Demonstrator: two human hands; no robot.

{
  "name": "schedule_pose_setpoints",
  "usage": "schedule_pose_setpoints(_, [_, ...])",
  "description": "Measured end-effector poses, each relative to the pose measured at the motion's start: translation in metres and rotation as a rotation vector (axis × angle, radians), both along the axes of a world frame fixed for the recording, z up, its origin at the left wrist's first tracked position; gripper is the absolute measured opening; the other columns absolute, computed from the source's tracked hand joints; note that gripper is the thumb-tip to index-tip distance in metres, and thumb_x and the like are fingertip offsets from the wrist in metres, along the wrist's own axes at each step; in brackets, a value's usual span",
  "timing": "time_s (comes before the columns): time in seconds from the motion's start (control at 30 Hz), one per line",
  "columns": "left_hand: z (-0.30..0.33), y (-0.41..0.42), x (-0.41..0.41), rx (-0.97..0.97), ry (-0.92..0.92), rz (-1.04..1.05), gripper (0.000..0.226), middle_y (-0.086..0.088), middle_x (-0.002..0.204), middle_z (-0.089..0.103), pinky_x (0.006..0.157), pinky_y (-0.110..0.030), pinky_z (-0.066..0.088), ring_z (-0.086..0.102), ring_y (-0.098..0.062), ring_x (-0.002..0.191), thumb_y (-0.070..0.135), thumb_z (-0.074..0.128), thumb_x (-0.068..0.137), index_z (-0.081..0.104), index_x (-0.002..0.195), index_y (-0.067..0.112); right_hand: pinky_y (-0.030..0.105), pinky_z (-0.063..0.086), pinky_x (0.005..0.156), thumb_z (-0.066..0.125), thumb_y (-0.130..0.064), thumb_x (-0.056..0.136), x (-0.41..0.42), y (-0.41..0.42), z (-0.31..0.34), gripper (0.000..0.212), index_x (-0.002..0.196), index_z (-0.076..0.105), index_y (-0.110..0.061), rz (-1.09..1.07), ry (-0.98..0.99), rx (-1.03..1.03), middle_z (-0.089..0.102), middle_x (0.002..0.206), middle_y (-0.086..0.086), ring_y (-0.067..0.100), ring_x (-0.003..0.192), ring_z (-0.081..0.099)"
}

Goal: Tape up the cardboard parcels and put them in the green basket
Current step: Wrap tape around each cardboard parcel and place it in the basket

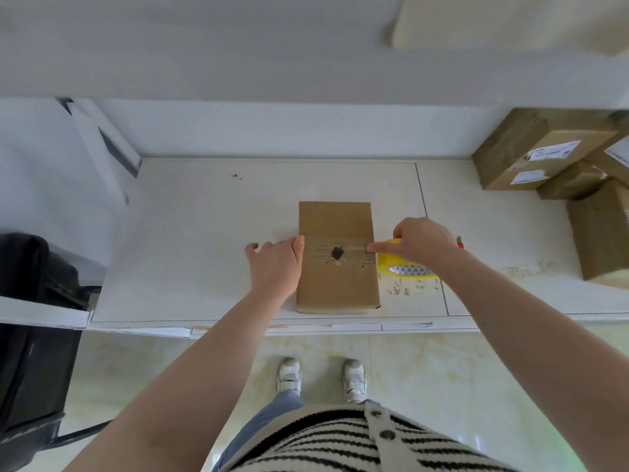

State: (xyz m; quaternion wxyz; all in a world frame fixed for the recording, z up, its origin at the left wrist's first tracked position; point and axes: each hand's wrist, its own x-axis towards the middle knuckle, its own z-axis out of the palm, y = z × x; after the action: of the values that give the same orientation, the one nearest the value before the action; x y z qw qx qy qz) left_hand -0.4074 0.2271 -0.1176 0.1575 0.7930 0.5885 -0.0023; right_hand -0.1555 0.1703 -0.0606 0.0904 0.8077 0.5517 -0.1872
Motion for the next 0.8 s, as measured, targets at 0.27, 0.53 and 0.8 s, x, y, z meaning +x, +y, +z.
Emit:
schedule_pose_setpoints(0.27, [0.013,0.006,-0.002,-0.030,0.040,-0.119,0.064,0.008,0.055,0.050,0.109,-0.044,0.024,0.054,-0.020,0.067,0.050,0.001,0.101,0.058,0.090,0.022,0.027,0.037,0.052,0.051,-0.089,0.064,0.003,-0.002,-0.014,0.074,0.070,0.061,-0.016,-0.095,0.158,-0.038,0.061,0.063,-0.001,0.014,0.063,0.059])
schedule_pose_setpoints(0.53, [0.016,-0.018,-0.012,0.022,0.074,-0.172,0.059,0.007,0.052,0.046,0.111,-0.039,0.024,0.053,-0.017,0.065,0.043,0.011,0.106,0.046,0.062,0.025,0.028,0.041,0.056,0.049,-0.088,0.066,0.003,-0.004,-0.016,0.073,0.071,0.059,-0.017,-0.104,0.202,-0.046,0.062,0.065,0.000,0.015,0.065,0.060])
schedule_pose_setpoints(0.8, [0.051,0.001,-0.001,0.234,0.122,-0.257,0.053,0.004,0.053,0.046,0.081,-0.035,0.039,0.043,-0.018,0.049,0.036,0.029,0.105,0.051,0.061,0.016,0.027,0.038,0.053,0.049,-0.089,0.067,0.004,-0.003,-0.015,0.071,0.069,0.057,-0.018,-0.071,0.177,-0.041,0.062,0.065,-0.001,0.014,0.064,0.059])
